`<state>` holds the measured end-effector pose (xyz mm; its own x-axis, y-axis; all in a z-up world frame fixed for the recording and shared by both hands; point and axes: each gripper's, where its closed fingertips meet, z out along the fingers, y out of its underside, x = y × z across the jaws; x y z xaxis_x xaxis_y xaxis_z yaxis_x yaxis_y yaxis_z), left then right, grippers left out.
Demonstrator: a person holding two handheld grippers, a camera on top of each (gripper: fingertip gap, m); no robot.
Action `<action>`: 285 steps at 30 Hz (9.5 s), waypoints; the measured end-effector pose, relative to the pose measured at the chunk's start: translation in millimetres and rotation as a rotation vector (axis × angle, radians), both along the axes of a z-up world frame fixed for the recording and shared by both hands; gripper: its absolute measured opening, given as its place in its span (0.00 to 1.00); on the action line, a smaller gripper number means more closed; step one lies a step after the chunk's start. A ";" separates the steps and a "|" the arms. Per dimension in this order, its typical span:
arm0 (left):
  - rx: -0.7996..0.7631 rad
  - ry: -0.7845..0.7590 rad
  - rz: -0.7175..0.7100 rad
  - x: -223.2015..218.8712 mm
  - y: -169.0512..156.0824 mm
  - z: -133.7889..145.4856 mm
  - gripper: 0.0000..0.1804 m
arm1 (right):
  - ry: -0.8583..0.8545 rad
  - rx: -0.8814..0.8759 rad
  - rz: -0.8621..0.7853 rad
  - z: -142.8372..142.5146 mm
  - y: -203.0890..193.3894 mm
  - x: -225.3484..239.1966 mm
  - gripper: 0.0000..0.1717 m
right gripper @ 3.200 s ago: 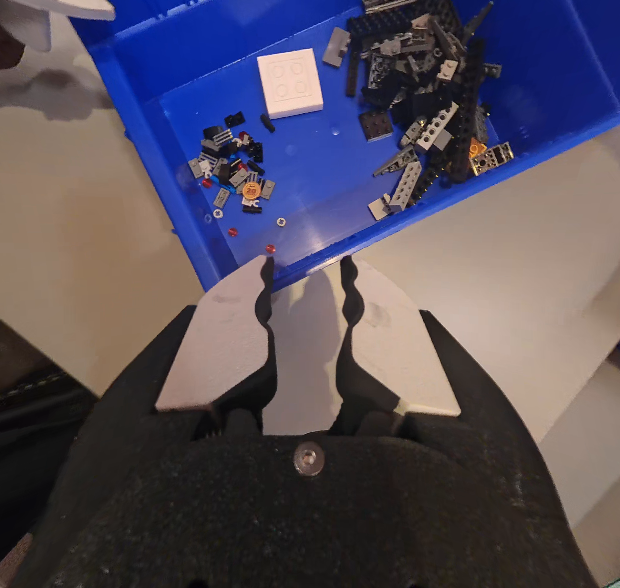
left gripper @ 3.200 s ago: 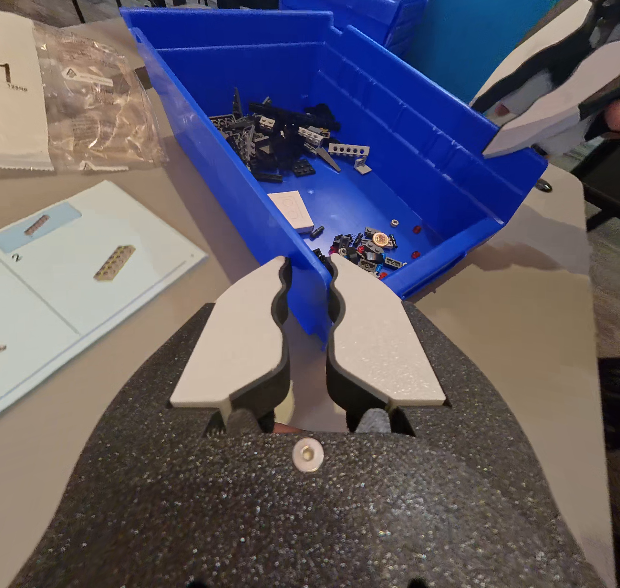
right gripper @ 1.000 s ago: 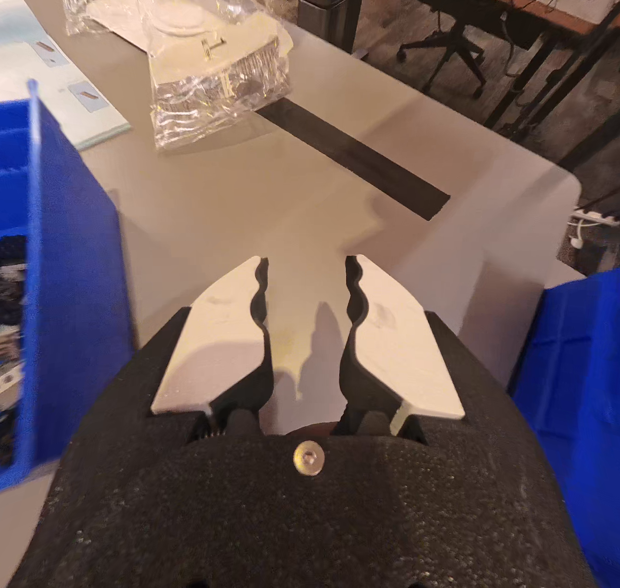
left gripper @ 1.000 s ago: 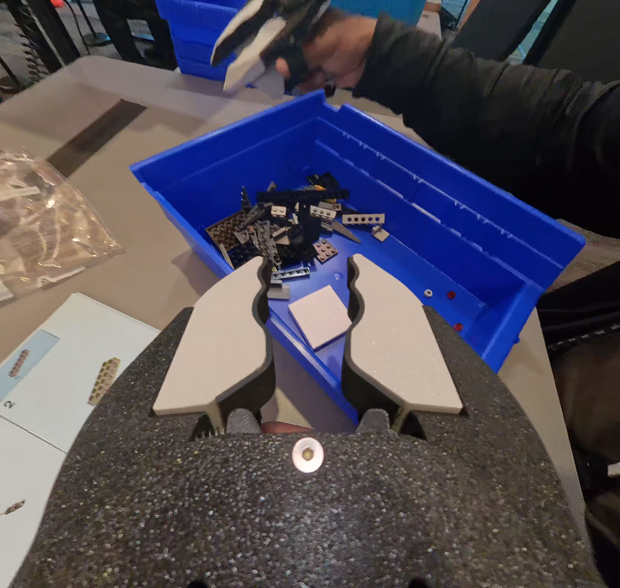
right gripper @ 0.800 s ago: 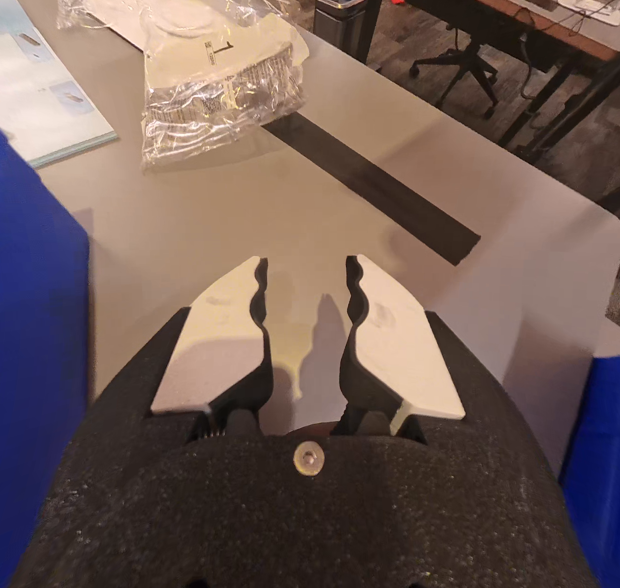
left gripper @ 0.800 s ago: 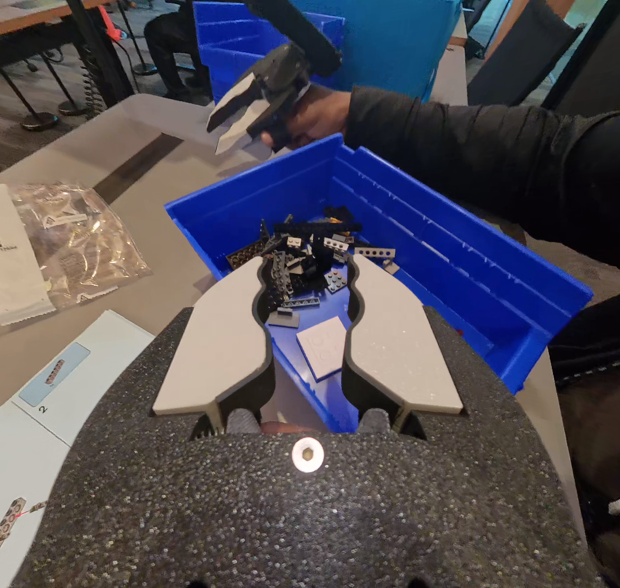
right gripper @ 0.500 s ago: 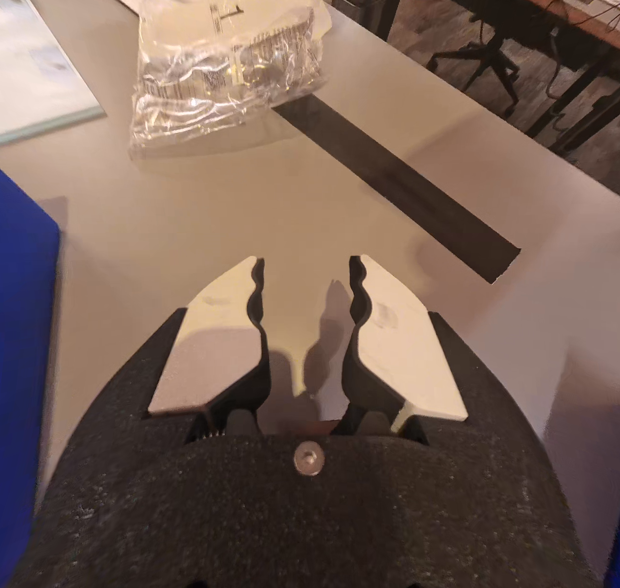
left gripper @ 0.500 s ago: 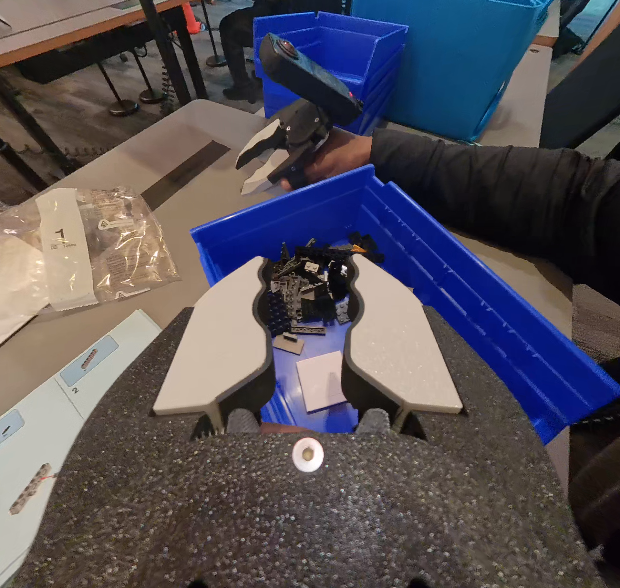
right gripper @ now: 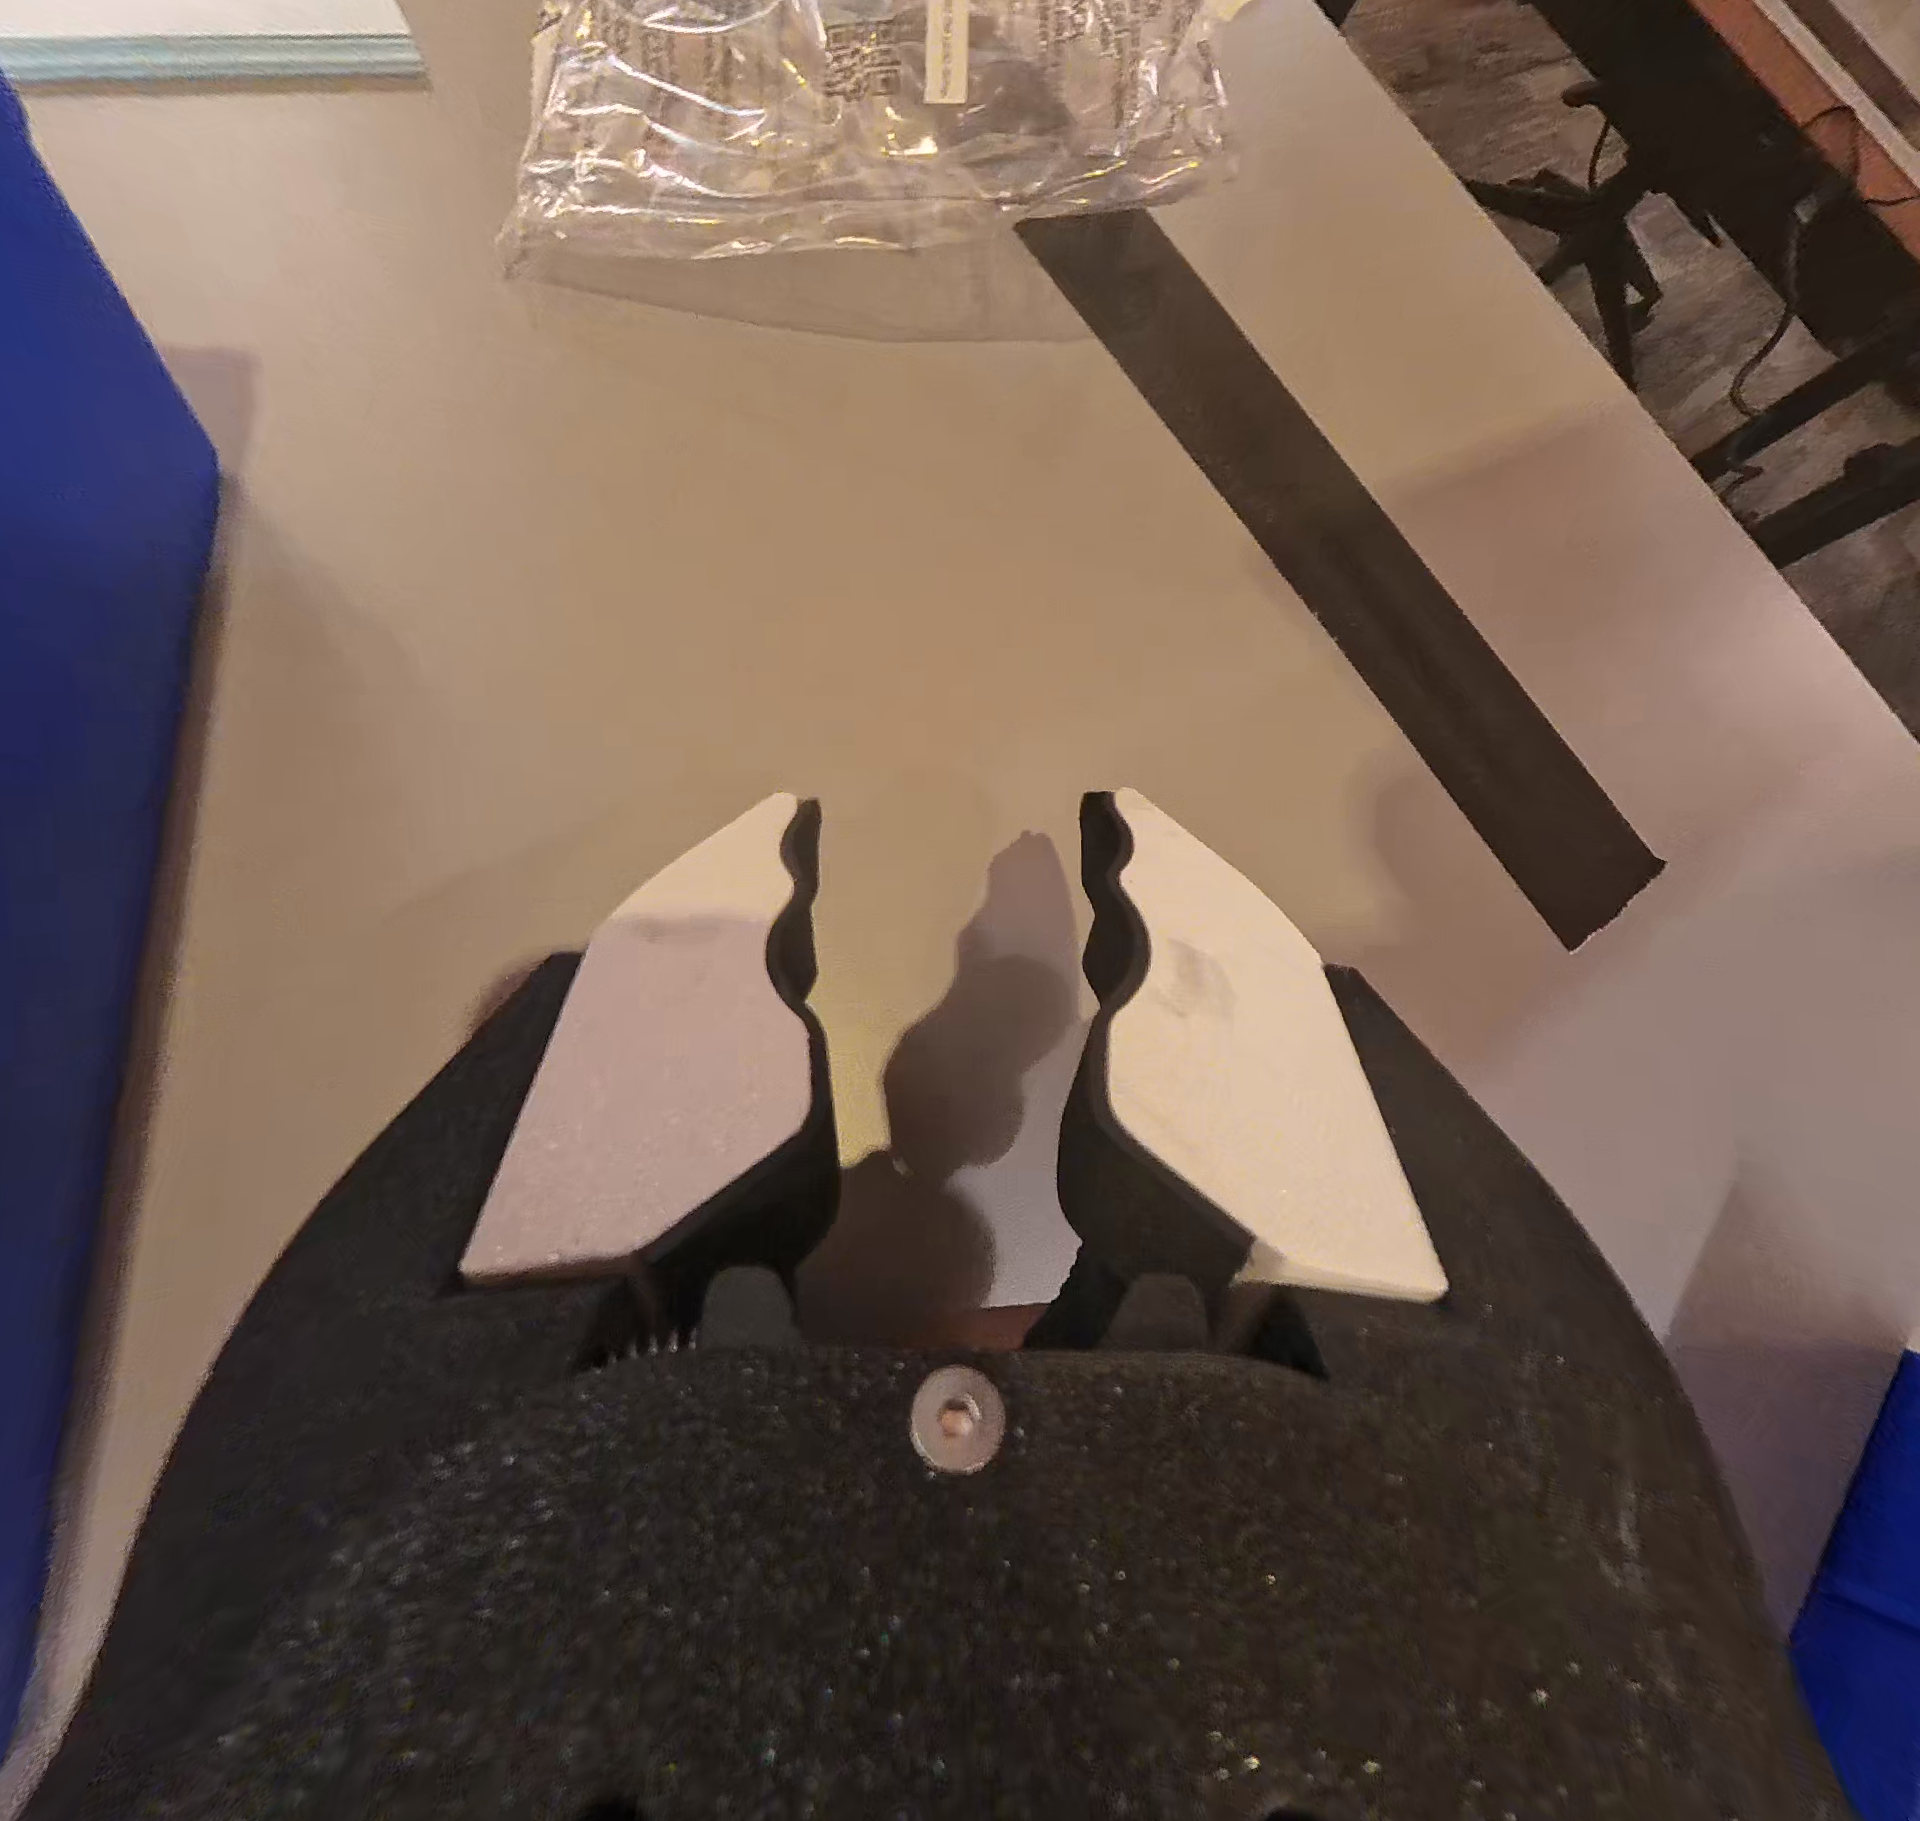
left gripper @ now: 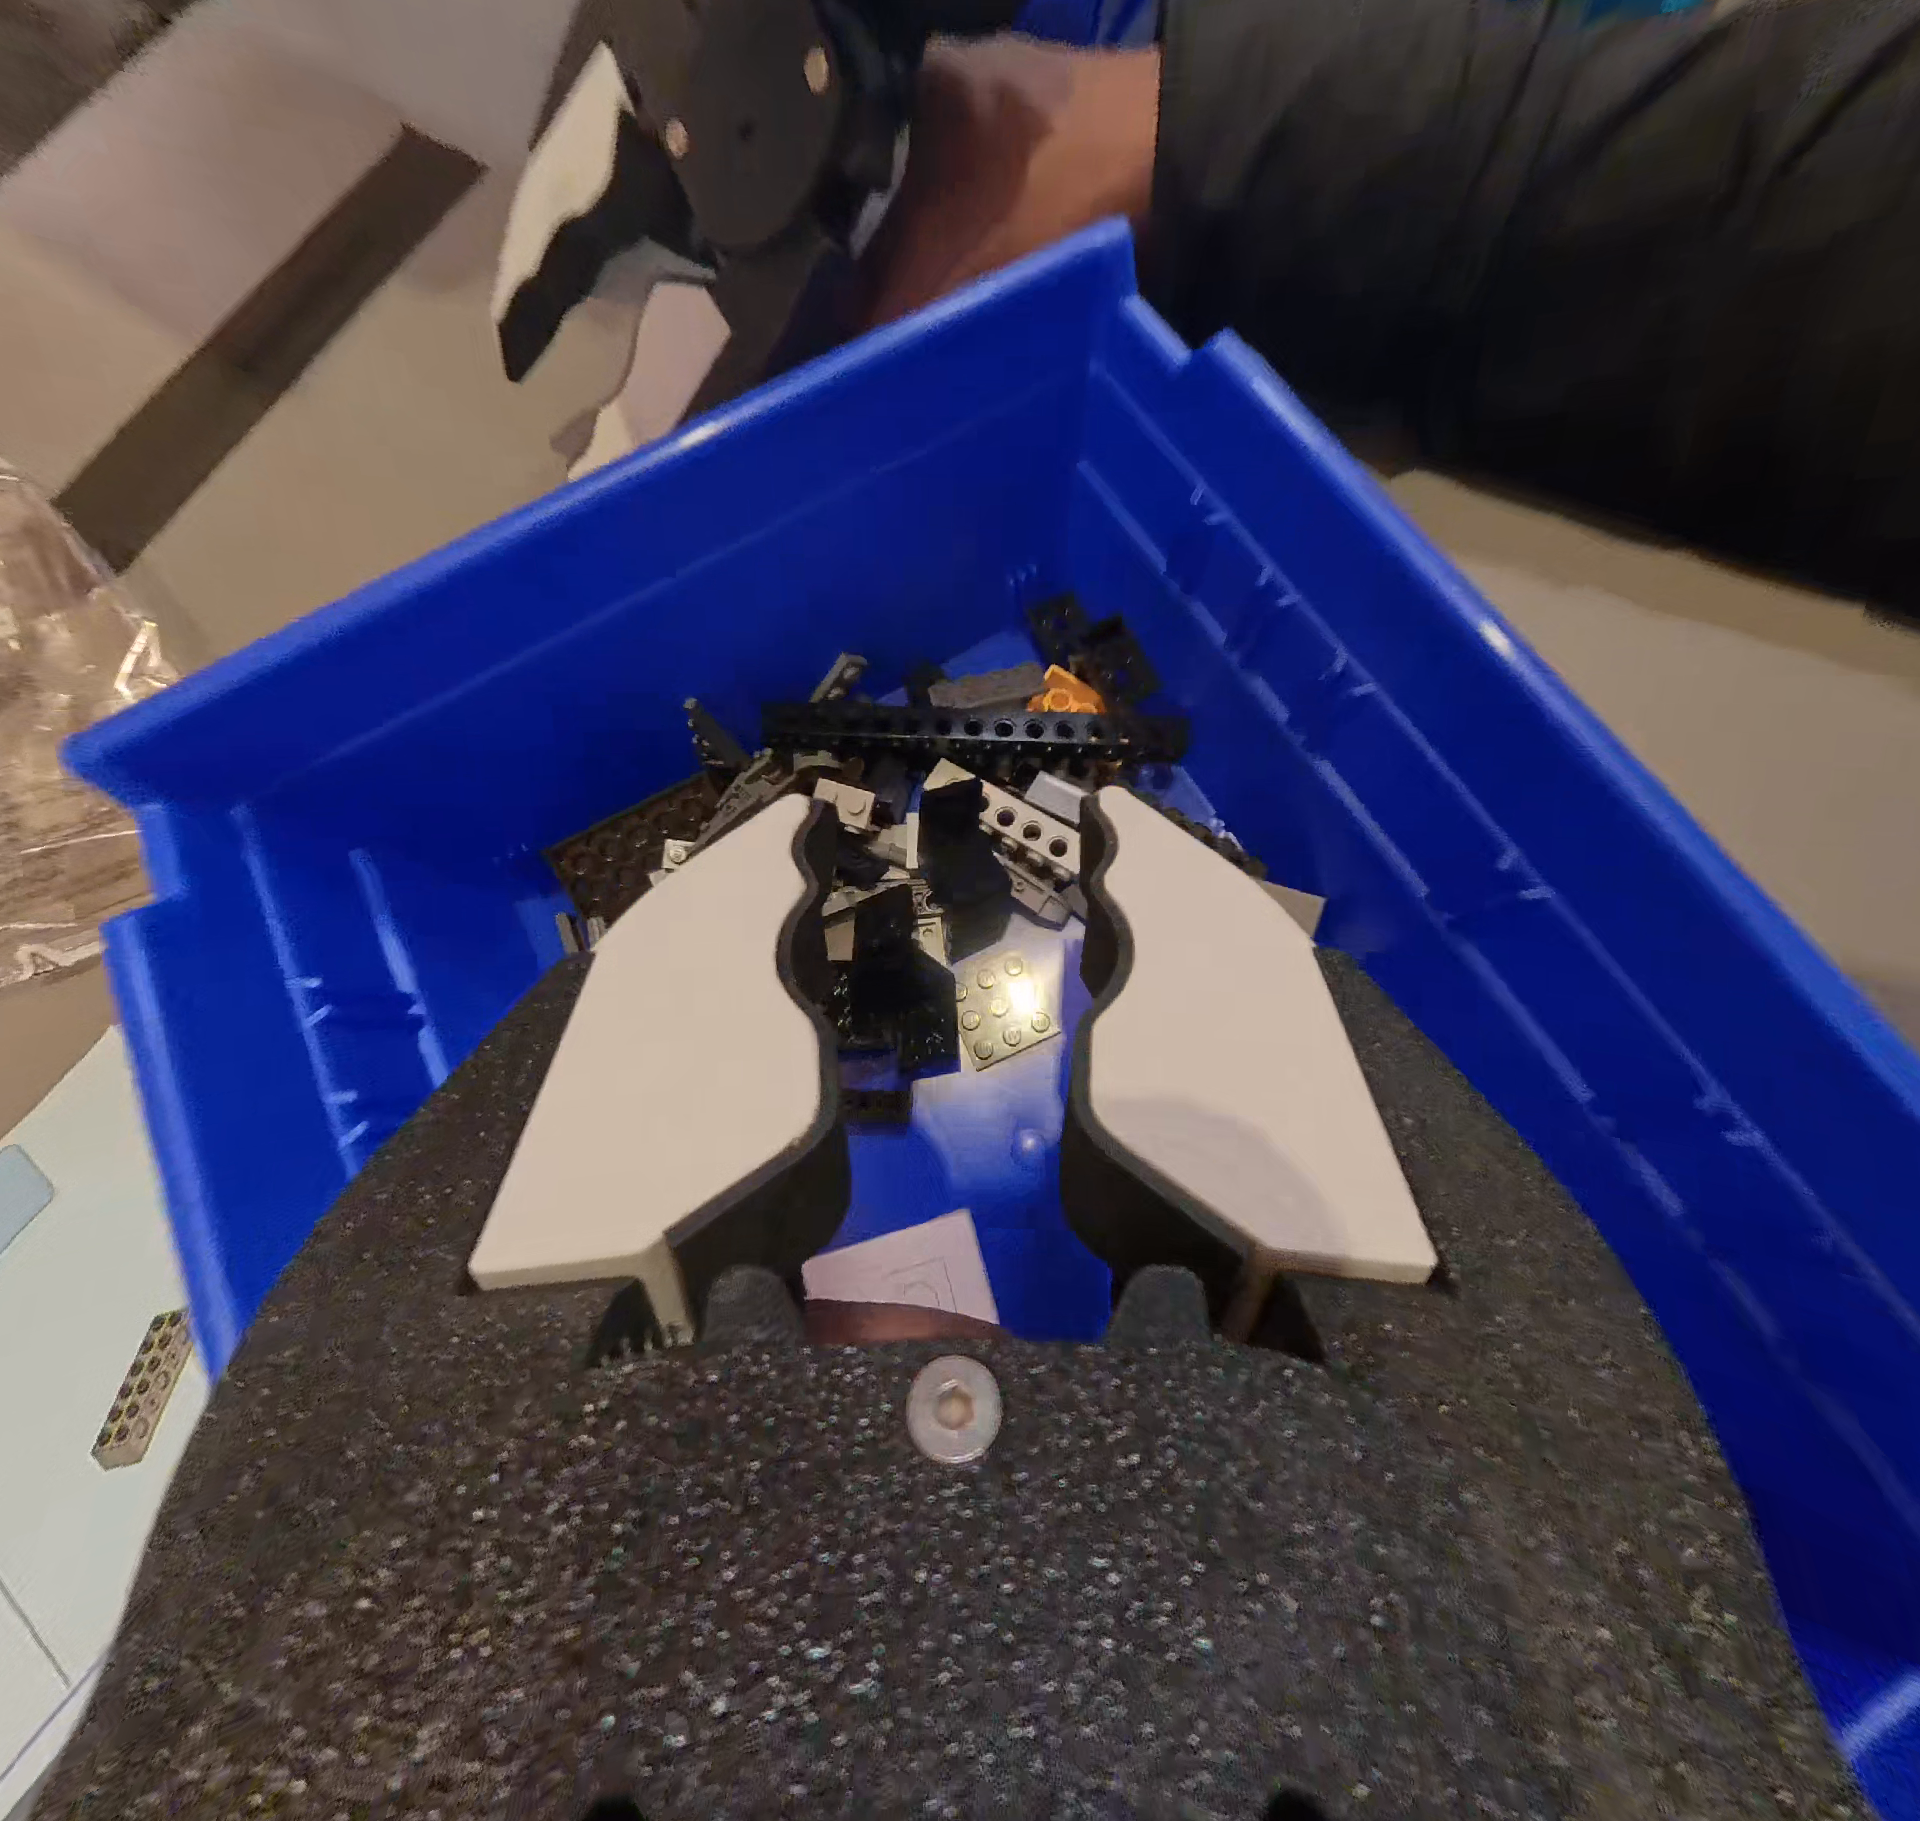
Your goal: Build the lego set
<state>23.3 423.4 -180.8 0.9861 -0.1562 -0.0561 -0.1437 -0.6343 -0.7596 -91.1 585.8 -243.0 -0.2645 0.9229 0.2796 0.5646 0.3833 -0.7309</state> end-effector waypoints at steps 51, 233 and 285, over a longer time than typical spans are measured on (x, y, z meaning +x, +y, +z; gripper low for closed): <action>-0.284 0.037 -0.044 -13.8 38.5 -66.8 0.20 | -0.032 -0.023 0.074 -3.7 -9.1 2.9 0.28; 0.017 0.068 0.489 -175.6 -153.3 53.9 0.08 | -0.054 -0.032 0.077 -6.6 -9.5 3.0 0.27; -0.370 -0.021 0.489 -196.1 -255.8 -81.1 0.03 | -0.049 -0.006 0.071 -7.0 -8.7 2.6 0.27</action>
